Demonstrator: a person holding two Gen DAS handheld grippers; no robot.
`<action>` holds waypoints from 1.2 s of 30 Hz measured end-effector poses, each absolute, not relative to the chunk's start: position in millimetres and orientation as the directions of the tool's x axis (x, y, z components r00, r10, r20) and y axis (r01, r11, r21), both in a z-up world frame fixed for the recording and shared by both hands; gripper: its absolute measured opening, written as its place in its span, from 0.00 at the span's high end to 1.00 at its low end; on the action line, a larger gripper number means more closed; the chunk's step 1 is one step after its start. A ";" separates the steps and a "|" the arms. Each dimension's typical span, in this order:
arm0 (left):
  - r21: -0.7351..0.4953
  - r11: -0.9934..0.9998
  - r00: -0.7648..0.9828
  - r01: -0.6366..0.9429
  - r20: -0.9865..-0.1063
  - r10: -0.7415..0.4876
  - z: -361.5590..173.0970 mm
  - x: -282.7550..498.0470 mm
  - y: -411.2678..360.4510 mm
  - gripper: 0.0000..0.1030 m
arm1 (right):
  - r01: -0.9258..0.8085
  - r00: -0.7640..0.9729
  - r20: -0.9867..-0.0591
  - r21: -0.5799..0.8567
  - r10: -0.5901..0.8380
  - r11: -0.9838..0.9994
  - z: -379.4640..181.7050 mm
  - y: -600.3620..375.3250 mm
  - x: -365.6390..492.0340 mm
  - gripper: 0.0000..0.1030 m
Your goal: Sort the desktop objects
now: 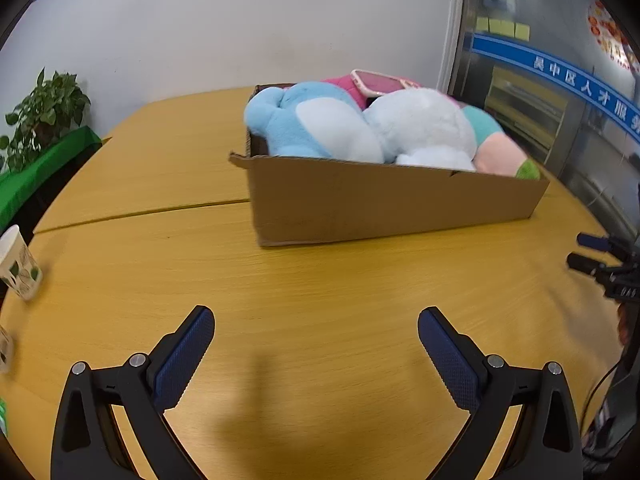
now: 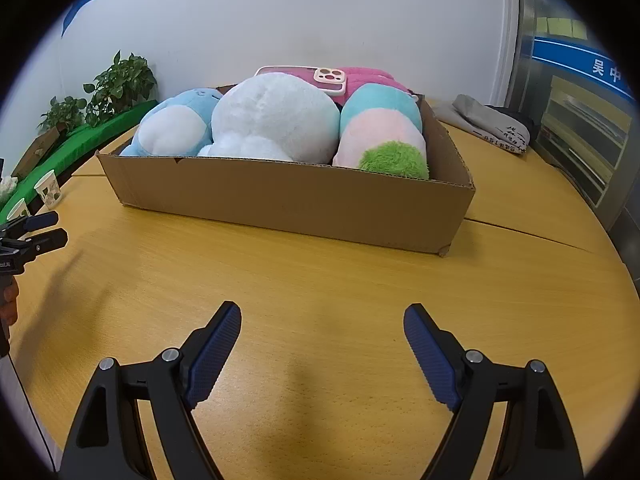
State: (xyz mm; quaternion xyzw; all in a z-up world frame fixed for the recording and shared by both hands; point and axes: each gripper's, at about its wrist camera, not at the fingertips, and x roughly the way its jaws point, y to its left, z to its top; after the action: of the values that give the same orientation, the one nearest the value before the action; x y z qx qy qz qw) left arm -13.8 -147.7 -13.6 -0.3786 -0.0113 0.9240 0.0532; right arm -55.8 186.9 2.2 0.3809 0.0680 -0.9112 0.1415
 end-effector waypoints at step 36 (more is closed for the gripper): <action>-0.012 -0.863 -0.508 -0.505 -0.804 0.308 -61.2 -64.7 -227.8 0.00 | 0.792 -0.351 -0.811 0.010 -0.468 -0.611 -57.1 400.5 -111.1 0.00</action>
State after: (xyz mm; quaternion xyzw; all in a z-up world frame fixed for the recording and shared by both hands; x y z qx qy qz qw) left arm -64.7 -227.8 -61.2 -0.4362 0.1130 0.8609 0.2363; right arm -111.1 400.5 -57.1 0.4110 0.1972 -0.7978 0.3947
